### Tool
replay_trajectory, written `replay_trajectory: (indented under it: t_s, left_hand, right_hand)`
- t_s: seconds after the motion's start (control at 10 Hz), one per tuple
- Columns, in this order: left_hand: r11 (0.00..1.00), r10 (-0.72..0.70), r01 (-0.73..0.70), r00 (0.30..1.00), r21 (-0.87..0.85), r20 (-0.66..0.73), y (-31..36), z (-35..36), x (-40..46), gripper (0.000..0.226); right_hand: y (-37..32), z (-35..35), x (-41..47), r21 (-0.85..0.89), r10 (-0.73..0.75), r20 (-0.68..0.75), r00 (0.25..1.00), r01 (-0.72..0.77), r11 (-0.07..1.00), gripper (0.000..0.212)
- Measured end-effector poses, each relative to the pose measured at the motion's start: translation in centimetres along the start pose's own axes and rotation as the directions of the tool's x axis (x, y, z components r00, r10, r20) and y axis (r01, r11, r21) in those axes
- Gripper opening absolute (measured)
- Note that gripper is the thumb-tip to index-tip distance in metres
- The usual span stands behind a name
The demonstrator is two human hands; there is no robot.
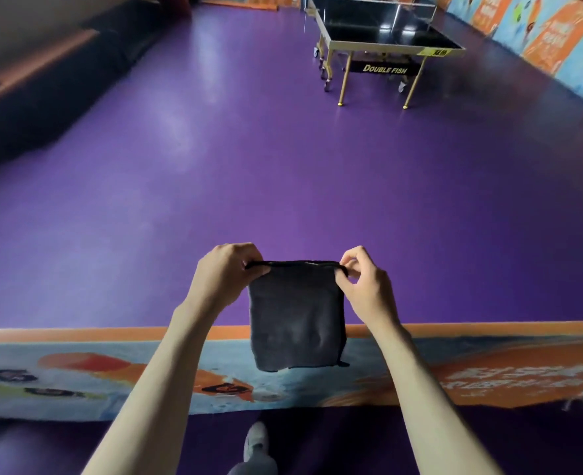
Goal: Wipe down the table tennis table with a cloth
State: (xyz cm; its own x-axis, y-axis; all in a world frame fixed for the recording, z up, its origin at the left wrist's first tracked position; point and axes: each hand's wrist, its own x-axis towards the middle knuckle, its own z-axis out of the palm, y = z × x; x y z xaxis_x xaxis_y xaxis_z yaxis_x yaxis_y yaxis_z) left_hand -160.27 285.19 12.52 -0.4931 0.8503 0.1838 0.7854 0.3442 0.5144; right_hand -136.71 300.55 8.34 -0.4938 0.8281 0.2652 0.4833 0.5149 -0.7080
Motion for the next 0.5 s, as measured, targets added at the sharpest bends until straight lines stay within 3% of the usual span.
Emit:
replay_trajectory:
  t_s: [0.2,0.4,0.5]
  left_hand:
    - [0.998,-0.004,-0.015,0.964,0.066,0.266,-3.9,4.3,4.9,0.012]
    - [0.992,-0.063,-0.009,0.833,0.126,0.550,-6.6,9.2,6.1,0.007]
    - [0.995,-0.063,-0.002,0.770,0.101,0.635,-7.4,11.3,6.0,0.017]
  right_hand:
    - [3.1,3.5,4.2,-0.110,0.176,0.202,0.963,-0.157,0.982,0.020]
    - [5.7,5.7,4.6,-0.249,0.306,0.455,0.836,-0.210,0.945,0.017]
    - [6.2,6.6,4.4,-0.288,0.352,0.499,0.792,-0.231,0.929,0.011]
